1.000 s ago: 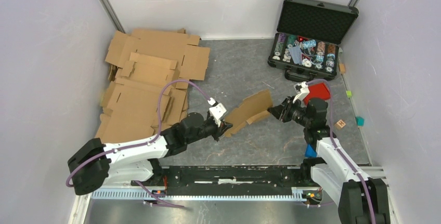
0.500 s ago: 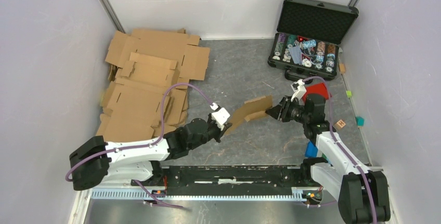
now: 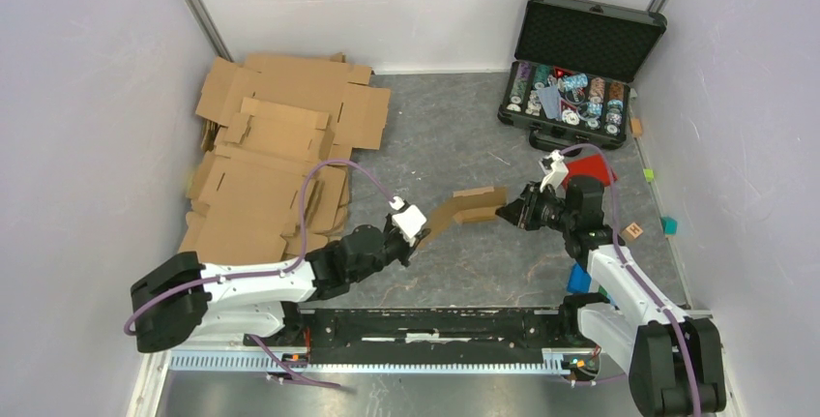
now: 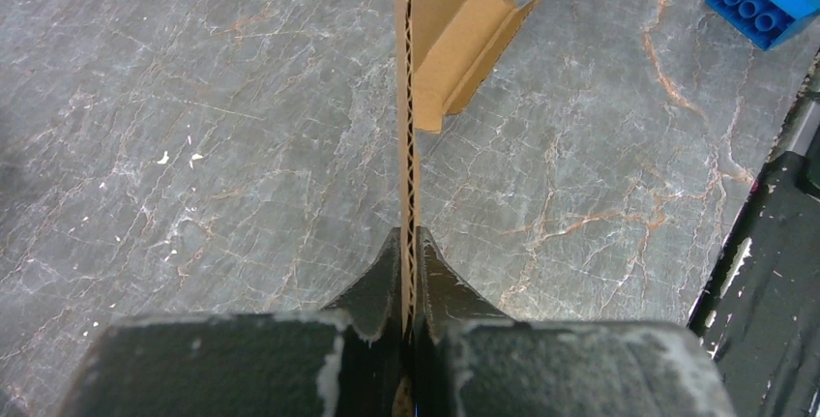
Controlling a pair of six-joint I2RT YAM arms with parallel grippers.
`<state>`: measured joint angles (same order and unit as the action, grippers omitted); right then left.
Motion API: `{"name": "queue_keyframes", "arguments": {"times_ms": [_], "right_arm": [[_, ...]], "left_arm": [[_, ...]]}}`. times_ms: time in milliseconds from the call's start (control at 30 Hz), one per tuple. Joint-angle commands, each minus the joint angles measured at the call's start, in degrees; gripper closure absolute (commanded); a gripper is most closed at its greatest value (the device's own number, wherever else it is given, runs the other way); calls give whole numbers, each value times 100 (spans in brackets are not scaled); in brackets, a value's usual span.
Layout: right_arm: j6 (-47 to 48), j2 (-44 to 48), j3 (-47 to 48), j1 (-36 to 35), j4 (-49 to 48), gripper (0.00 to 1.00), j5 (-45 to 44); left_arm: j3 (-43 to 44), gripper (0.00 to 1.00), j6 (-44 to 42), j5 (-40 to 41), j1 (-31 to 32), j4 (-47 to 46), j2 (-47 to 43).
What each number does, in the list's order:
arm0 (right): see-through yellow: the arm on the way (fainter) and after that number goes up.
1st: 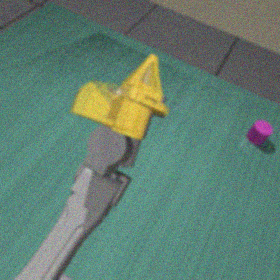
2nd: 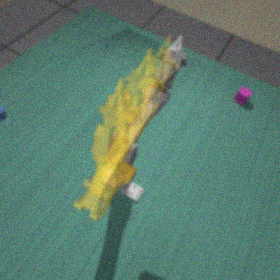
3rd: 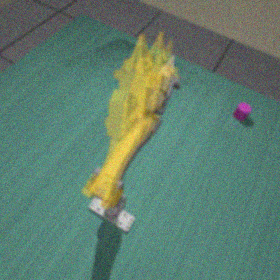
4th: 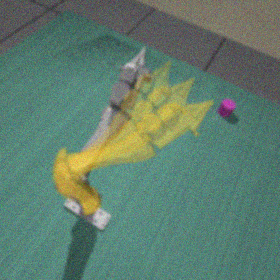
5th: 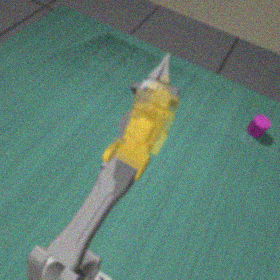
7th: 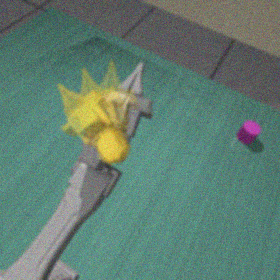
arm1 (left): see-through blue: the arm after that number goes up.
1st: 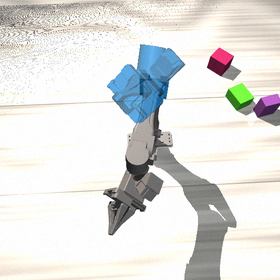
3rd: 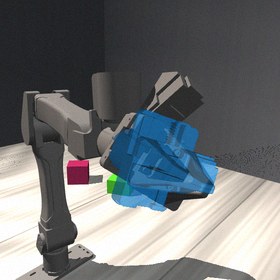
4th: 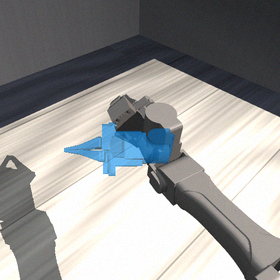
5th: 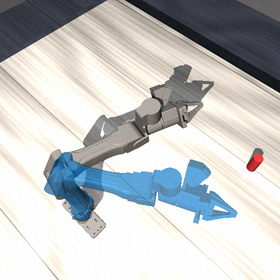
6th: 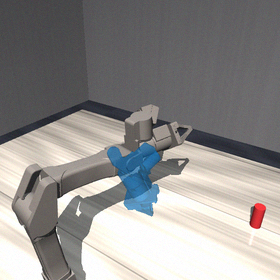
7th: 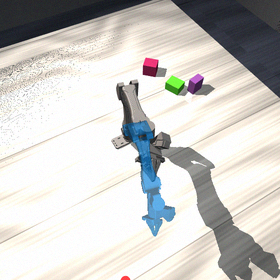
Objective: Fold the paper box
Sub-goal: Fold the paper box at the center of the board.
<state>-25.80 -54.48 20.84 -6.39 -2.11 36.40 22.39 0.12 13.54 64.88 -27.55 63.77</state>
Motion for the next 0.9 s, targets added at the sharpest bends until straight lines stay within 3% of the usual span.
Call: {"name": "queue_keyframes", "arguments": {"times_ms": [0, 100, 567, 867], "right_arm": [[-201, -68, 127, -36, -217, 83, 26], [-464, -192, 138, -38, -368, 90, 293], [-2040, -97, -308, -37, -1846, 91, 1025], [-2644, 31, -288, -37, -1837, 89, 1131]], "left_arm": [[-25, 98, -348, 79, 104, -498, 75], [-49, 98, -458, 185, 177, -602, 142], [146, 98, -1121, 1045, 701, -741, 851], [156, 98, -1129, 1429, 703, -814, 997]]}}
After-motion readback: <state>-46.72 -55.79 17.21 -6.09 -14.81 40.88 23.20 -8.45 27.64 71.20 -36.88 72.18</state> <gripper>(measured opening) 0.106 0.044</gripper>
